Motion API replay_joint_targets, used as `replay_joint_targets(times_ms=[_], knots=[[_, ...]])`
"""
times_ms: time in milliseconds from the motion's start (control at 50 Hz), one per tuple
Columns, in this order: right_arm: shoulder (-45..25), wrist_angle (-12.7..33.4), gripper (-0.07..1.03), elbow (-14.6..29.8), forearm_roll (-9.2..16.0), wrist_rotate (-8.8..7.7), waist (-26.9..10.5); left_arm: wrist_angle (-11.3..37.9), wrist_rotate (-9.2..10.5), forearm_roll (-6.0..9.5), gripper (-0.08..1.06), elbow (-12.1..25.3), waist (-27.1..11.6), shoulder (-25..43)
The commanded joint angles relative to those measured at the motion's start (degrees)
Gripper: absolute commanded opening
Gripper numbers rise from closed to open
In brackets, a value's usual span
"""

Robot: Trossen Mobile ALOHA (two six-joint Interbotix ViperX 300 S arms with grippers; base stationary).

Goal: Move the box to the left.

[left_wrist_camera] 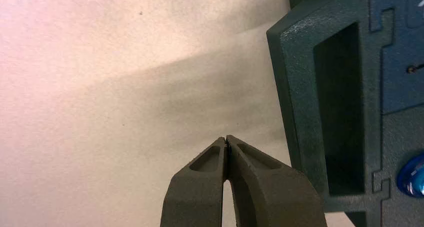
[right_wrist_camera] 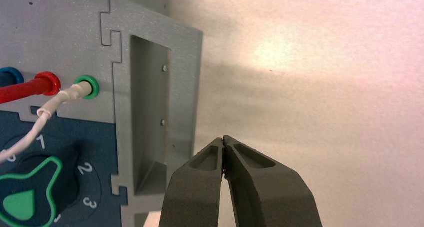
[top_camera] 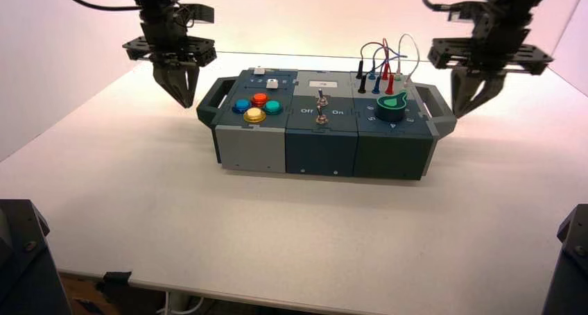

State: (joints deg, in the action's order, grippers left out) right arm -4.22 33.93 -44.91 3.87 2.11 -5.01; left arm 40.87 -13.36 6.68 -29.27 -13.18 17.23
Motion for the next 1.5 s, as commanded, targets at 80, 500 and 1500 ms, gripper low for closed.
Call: replay_joint_targets(times_ms=[80,500,1500], knots=[[-1.0,-0.9,-0.02,2.1,1.1,0.00,-3.9,-0.3,-0.18,0.44,-0.03,1.1,0.4,-1.1],[-4.5,-0.5,-0.02,6.7,3.6,-0.09,-10.6,-0.4,0.18,0.97,-0.03,0.3,1.7,-2.5],[-14.3,5.8,-0.02,21.9,6.9,0.00,-25.6,1.0,-0.70,0.18,-0.03,-1.4,17.9,-5.7]])
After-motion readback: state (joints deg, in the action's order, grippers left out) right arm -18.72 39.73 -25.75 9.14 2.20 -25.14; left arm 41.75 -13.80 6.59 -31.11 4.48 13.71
